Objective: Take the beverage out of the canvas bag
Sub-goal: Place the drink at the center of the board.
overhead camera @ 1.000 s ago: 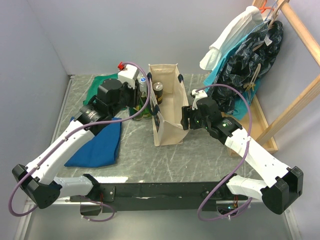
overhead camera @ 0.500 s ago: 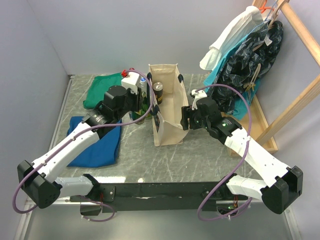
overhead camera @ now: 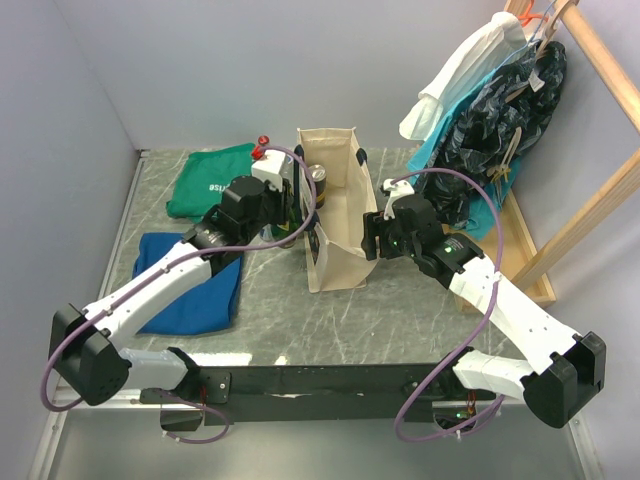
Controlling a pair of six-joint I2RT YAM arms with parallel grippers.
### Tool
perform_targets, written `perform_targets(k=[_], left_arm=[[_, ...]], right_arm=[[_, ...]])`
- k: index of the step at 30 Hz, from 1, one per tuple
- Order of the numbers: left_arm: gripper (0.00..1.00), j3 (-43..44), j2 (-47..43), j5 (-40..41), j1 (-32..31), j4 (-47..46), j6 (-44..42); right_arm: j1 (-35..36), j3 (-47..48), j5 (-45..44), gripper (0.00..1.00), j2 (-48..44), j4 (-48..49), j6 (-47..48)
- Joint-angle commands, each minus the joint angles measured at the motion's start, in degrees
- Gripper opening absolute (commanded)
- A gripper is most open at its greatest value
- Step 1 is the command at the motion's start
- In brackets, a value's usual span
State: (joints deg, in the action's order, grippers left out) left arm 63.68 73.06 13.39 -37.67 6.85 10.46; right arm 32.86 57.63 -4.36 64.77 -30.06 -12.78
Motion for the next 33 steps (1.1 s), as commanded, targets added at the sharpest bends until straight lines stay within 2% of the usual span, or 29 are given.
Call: perform_targets(k=[1, 11, 33], left_arm=[[0.01, 0.39, -0.9, 1.11, -0.21, -12.82, 1.32], [0.01, -2.59, 1.12, 1.38, -0.12, -16.96, 3.87], [0.01, -8.75, 3.23, 2.96, -0.21, -26.18, 3.95]], right_arm=[[0.36, 0.12, -1.53, 0.74, 0.0, 0.18, 0.47], [0.36, -0.23, -2.06, 0.74, -0.52, 0.53, 0.47], [0.45, -0.06, -2.5, 0.74, -0.08, 0.27, 0.38]])
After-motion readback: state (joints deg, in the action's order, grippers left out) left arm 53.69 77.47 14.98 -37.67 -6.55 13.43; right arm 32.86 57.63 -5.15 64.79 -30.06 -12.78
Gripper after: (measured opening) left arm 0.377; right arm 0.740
